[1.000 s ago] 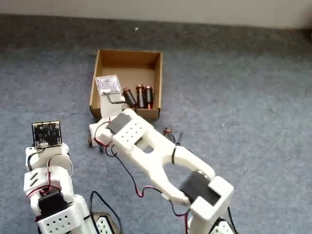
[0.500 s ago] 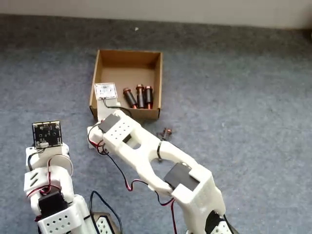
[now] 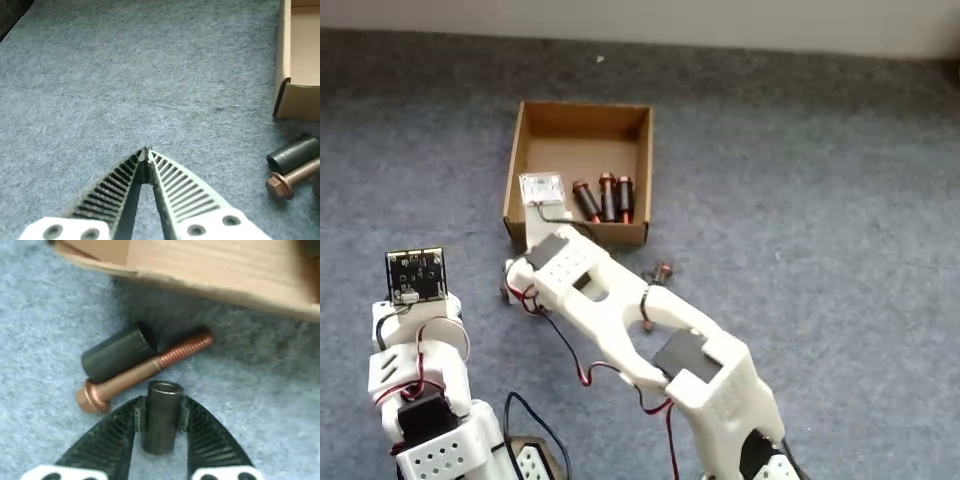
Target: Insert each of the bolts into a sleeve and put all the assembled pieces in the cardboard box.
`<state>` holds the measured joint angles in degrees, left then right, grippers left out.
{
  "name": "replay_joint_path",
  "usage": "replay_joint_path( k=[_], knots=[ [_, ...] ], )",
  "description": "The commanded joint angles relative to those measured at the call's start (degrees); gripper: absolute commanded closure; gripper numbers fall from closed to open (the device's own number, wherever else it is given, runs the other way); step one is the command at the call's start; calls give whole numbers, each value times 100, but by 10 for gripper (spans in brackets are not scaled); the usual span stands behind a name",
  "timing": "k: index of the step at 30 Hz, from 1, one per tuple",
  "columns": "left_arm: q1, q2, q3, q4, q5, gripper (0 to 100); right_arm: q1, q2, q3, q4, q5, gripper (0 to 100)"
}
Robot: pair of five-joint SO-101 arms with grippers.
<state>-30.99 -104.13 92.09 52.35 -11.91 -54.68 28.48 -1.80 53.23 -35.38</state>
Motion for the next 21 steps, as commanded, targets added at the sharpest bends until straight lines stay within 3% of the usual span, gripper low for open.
replay_joint_path(
  k=[1, 10, 16, 21],
  knots=[
    [75, -31, -180, -9, -26, 993, 84, 22, -136, -22, 360, 995],
    [75, -31, -180, -9, -26, 993, 207, -1103, -101, 971, 554, 993],
    [84, -31, -180, -9, -26, 993, 593, -2404, 251, 998, 554, 993],
    [163, -31, -127, -9, -26, 993, 831, -3363, 831, 1024, 1029, 993]
  ],
)
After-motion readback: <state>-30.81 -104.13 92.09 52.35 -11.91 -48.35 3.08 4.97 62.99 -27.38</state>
